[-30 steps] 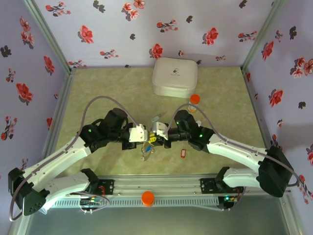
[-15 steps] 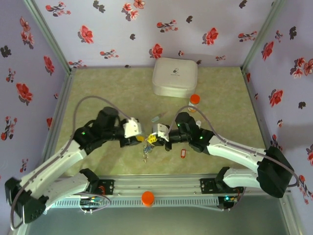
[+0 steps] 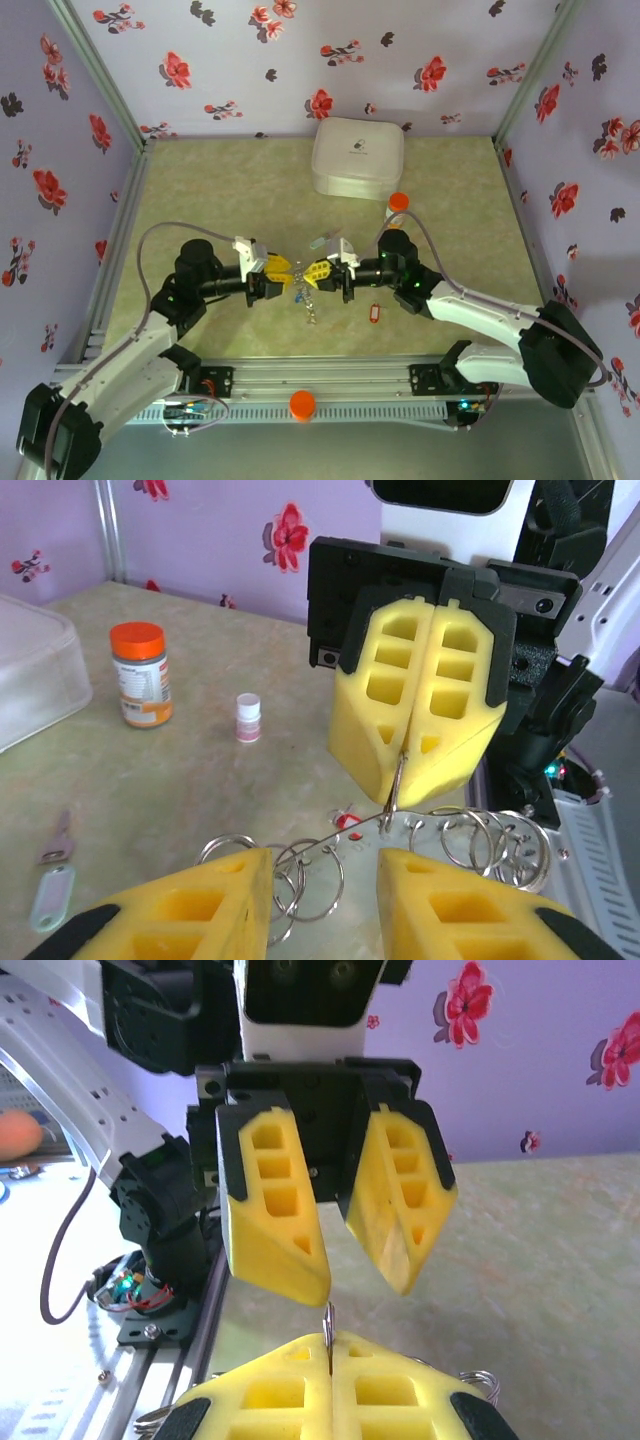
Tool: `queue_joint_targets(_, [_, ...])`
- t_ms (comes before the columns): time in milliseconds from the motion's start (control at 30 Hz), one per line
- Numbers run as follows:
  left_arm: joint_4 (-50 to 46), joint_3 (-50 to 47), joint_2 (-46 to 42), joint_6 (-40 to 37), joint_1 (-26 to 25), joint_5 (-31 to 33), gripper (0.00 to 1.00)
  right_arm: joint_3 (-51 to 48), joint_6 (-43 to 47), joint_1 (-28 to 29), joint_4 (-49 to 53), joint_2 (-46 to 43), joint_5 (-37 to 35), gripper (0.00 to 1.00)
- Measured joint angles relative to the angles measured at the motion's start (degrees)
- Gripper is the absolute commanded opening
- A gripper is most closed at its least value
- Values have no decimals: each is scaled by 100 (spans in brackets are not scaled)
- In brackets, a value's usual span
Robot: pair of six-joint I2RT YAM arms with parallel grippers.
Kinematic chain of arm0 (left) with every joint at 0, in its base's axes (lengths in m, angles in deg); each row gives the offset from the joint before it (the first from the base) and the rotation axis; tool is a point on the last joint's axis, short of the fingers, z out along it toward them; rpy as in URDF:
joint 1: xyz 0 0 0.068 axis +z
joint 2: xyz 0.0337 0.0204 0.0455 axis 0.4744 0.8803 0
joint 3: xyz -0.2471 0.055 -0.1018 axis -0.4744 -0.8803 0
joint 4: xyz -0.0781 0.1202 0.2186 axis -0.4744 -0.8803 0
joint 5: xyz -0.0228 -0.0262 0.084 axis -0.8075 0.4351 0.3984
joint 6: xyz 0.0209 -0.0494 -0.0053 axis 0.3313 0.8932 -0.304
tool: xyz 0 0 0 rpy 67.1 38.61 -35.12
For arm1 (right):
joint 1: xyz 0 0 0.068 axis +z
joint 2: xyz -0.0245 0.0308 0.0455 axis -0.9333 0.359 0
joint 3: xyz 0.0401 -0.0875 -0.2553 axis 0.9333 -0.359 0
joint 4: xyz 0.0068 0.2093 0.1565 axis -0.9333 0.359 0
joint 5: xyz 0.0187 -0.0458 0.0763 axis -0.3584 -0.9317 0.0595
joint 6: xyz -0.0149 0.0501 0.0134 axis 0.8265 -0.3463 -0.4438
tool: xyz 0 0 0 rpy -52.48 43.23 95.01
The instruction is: Put the keys on the keyring
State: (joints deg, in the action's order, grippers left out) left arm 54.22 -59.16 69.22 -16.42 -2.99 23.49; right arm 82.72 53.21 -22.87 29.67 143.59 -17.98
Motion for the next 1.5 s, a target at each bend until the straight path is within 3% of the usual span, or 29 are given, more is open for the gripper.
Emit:
queue_joint_targets(200, [1040,-175,208,570,-2,-269,34,-33,-323,-4,-417,7,98,0])
queue_joint_targets(567, [1716,-308,492,903,-28,-549,34,-136,-634,26,-1045,280,85,0])
queue_joint_targets(933, [1899,-306,492,922,-72,-632,2,-192,-903,116,-1497,452,-39,0])
queue_joint_targets(1000, [1832,-304,485,855,-72,-634,0,-219,-940,116,-1545,459,-46,0])
queue_joint_targets(1033, [1777,-299,468,817,-72,-640,0,-221,-960,116,-1541,463,-48,0])
queue_joint_targets(1100, [1582,-251,420,702,-72,-627,0,-225,-955,118,-1493,461,-63,14])
queue_joint_targets(1167, [1143,-131,337,450,-96,-579,0,-210,-789,136,-1224,385,-151,21])
queue_joint_targets(1367, [-741,592,186,-793,-326,-227,0,155,437,271,811,-140,-542,21])
queue_joint_targets(1500, [-1620,1025,236,-1464,-479,-57,0,293,807,337,1399,-190,-673,22])
